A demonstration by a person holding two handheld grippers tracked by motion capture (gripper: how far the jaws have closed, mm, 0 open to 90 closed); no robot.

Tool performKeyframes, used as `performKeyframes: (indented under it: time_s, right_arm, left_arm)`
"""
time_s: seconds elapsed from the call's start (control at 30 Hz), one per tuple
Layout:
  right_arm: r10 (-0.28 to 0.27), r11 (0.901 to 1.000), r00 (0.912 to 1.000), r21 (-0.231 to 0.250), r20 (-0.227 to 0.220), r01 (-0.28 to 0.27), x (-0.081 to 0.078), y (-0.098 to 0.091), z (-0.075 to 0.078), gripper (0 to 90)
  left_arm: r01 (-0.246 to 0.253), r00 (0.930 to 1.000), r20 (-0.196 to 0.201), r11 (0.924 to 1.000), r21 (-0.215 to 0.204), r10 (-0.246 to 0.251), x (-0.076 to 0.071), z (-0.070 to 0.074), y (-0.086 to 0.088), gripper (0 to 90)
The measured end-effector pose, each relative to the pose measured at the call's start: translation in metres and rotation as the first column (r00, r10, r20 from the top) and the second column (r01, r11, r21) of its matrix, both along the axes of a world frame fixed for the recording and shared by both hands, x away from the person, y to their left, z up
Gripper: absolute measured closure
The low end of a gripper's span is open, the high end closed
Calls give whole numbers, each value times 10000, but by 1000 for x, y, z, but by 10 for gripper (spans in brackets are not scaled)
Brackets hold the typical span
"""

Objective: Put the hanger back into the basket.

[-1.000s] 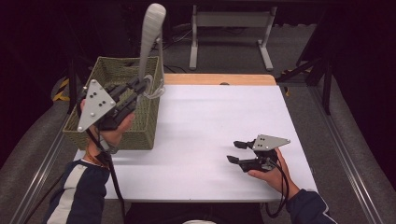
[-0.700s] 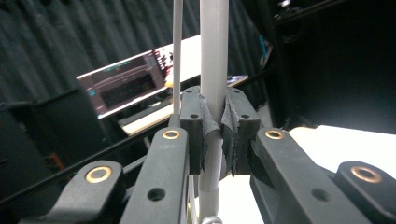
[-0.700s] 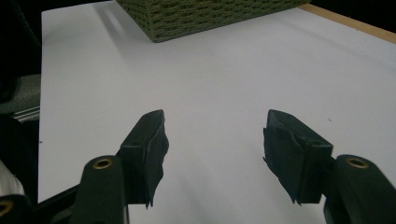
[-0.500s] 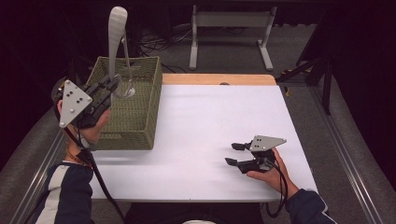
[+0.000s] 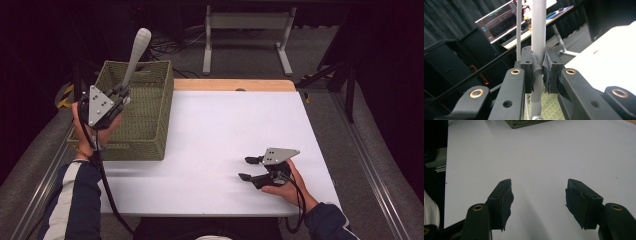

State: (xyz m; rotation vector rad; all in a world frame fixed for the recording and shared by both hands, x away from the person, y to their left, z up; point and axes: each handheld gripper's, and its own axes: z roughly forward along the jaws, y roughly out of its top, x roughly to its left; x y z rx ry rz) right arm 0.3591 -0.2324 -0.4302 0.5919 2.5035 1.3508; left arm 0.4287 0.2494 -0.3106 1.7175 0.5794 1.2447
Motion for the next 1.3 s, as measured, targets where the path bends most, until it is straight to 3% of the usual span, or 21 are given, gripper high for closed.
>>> performKeyframes:
  time_s: [0.23,0.4,0.5,0.6,0.67,0.7,0.73,0.77,0.83,0.97,1.03,1.23,1.3]
  right_arm:
    - [335,9981,9992,-512,-222,-346,-1,10,-8,373]
    - [461,9959,9984,-763,-315,-484,-1,13,-11,365]
    - [423,9957,9986,-810,-313,-448,-1,12,-11,362]
    - [459,9951,9986,-869,-272,-481,-2,12,-10,357]
    - [461,9953,9984,-835,-332,-488,-1,12,-9,352]
    - [457,9951,9984,-864,-338,-485,-1,12,-9,349]
    - [465,9947,9984,-901,-335,-494,-2,12,-9,348]
    - [464,9948,9983,-889,-350,-494,-2,12,-9,347]
    - [460,9950,9982,-869,-384,-492,-1,12,-9,346]
    - [414,9950,9983,-889,-399,-448,-1,12,-9,342]
    - [372,9954,9985,-867,-403,-406,0,11,-9,340]
    - [274,9962,9989,-818,-369,-303,0,9,-7,337]
    - [253,9967,9991,-767,-344,-279,0,7,-6,334]
  left_arm:
    - [-14,9975,-713,10000,-80,8,17,-15,11,803]
    - [148,9946,-1031,9999,80,-139,15,-20,17,801]
    - [369,9885,-1476,9992,169,-340,12,-20,24,793]
    - [520,9801,-1932,9983,252,-462,6,-23,29,784]
    - [785,9665,-2462,9968,174,-718,4,-28,33,759]
    - [627,9628,-2658,9971,439,-489,3,-32,31,754]
    - [472,9548,-2968,9951,873,-193,4,-39,30,756]
    - [472,9548,-2968,9951,873,-193,4,-39,30,749]
    - [455,9412,-3377,9938,1017,-85,5,-52,29,734]
    - [336,9451,-3266,9974,640,-109,3,-51,31,680]
    - [314,9379,-3469,9973,664,-65,3,-52,33,673]
    - [377,9383,-3450,9986,380,-223,-1,-54,32,604]
    - [608,9439,-3276,9970,471,-421,-7,-54,27,564]
